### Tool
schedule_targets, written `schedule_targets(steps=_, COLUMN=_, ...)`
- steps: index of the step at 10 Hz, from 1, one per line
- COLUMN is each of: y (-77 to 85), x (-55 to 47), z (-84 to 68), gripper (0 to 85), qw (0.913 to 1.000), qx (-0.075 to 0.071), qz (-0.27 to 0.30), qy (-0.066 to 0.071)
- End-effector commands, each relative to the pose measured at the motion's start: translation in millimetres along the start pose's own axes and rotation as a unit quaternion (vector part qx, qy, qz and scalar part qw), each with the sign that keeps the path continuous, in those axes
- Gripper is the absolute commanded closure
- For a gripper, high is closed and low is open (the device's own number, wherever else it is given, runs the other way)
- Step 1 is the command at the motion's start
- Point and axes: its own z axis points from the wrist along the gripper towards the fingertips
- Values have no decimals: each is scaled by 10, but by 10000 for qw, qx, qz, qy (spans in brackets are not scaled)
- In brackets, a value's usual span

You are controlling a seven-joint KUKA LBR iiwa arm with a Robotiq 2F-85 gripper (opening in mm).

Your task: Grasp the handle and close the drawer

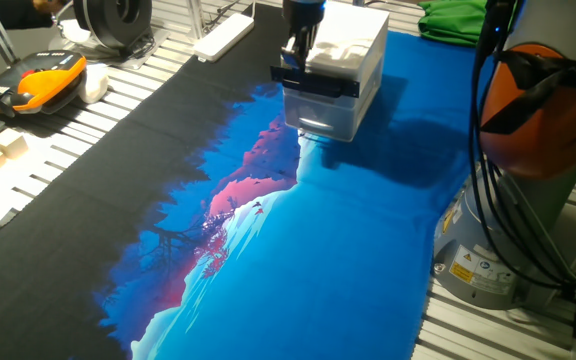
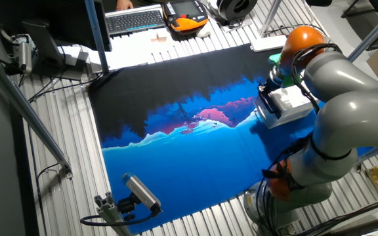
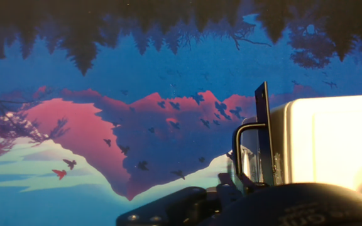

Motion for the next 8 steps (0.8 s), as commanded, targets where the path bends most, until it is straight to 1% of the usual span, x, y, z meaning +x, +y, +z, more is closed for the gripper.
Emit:
schedule_targets(steps=1, y=34, x=-3, z=-38, gripper=850, qw=10000, qx=35, qz=23, qy=6)
schedule_targets(steps=2, y=86, x=-7, z=-80, gripper=850, qw=9999, qx=84, qz=61, qy=6)
schedule_targets(steps=3, y=131, x=-29, z=-117, gripper=850, qw=9999, qx=85, qz=68, qy=44)
schedule_targets(steps=4, y=156, x=-44, z=-144, gripper=850, qw=9999, qx=73, qz=30, qy=68)
schedule_targets(steps=5, y=168, x=-50, z=-156, gripper=850, qw=10000, qx=32, qz=0, qy=75)
schedule_targets(steps=7, y=210, x=-70, z=-137, gripper=850, qw=10000, qx=-28, qz=15, qy=36)
schedule_targets(steps=8, y=239, x=-82, z=-125, gripper=850, qw=10000, qx=-25, qz=38, qy=20)
